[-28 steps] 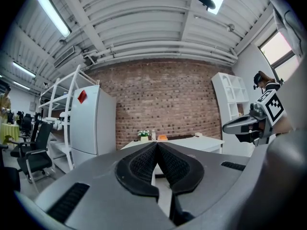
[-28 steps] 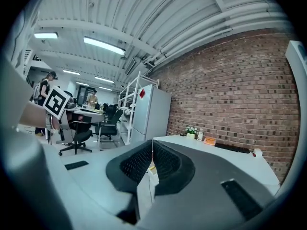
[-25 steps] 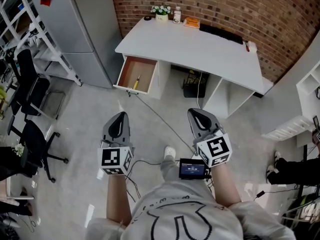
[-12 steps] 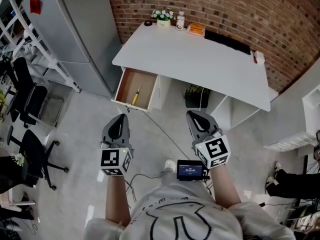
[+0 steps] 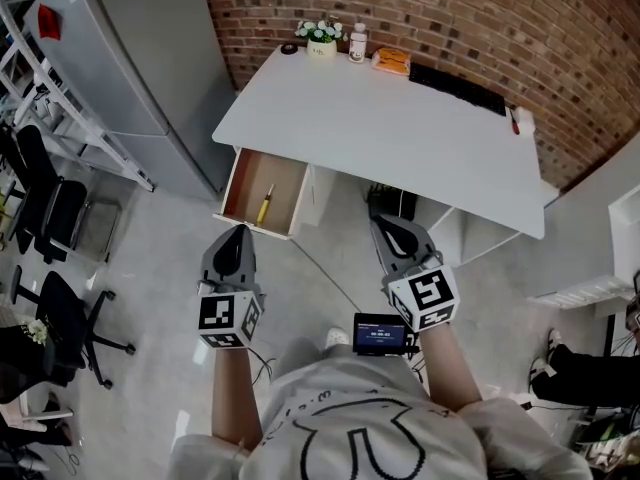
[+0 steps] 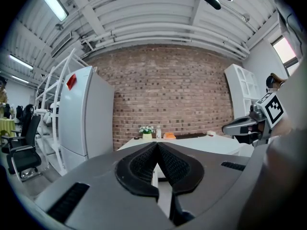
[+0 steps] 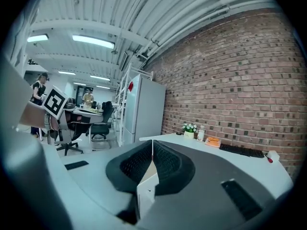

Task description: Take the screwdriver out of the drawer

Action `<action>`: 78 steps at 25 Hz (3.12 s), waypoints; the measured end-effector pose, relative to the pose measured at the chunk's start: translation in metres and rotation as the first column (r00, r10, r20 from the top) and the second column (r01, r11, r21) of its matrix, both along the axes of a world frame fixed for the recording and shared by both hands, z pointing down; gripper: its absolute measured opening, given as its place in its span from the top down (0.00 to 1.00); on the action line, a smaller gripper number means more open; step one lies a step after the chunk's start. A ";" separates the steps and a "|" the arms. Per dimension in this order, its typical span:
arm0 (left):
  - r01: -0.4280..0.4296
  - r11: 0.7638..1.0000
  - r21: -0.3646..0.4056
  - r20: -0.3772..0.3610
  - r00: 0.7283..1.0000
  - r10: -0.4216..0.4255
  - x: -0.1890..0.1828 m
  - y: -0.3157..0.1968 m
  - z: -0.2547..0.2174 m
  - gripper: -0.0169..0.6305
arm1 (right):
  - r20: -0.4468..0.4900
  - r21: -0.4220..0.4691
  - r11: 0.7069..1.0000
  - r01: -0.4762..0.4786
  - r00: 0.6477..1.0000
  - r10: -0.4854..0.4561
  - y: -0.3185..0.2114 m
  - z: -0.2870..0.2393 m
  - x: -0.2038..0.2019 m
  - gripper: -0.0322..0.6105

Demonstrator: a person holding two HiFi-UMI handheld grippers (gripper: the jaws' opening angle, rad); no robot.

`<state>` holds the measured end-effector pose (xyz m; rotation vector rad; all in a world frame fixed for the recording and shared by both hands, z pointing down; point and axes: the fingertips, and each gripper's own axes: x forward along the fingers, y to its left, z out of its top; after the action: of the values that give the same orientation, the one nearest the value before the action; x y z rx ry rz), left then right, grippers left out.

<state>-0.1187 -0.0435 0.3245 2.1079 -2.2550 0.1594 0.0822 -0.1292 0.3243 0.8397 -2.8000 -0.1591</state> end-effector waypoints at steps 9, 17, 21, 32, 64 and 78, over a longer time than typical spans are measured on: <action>-0.035 0.999 -0.008 -0.004 0.999 0.035 -0.005 -0.033 0.005 0.95 | -0.009 -0.018 0.999 -0.042 0.999 0.042 -0.023 0.008 0.003 0.92; -0.108 0.994 -0.021 -0.008 0.994 0.108 -0.029 -0.073 0.014 0.95 | -0.013 -0.046 0.990 -0.133 0.991 0.132 -0.048 0.019 -0.008 0.92; -0.155 0.987 -0.032 -0.005 0.988 0.155 -0.056 -0.097 0.019 0.95 | -0.010 -0.054 0.982 -0.182 0.983 0.182 -0.064 0.023 -0.032 0.92; -0.291 0.955 -0.057 -0.039 0.957 0.289 -0.141 -0.175 0.029 0.95 | -0.034 -0.066 0.943 -0.325 0.946 0.324 -0.105 0.029 -0.106 0.92; -0.467 0.861 -0.202 -0.140 0.884 0.446 -0.180 -0.229 0.106 0.95 | -0.161 -0.153 0.813 -0.561 0.826 0.540 -0.111 0.083 -0.109 0.92; -0.452 0.808 -0.377 -0.169 0.892 0.420 -0.158 -0.207 0.203 0.95 | -0.215 -0.299 0.757 -0.581 0.814 0.539 -0.097 0.174 -0.080 0.92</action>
<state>-0.2765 -0.2509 0.5277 2.2910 -1.4815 0.5082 0.0023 -0.2262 0.4987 1.4624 -2.2321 0.3709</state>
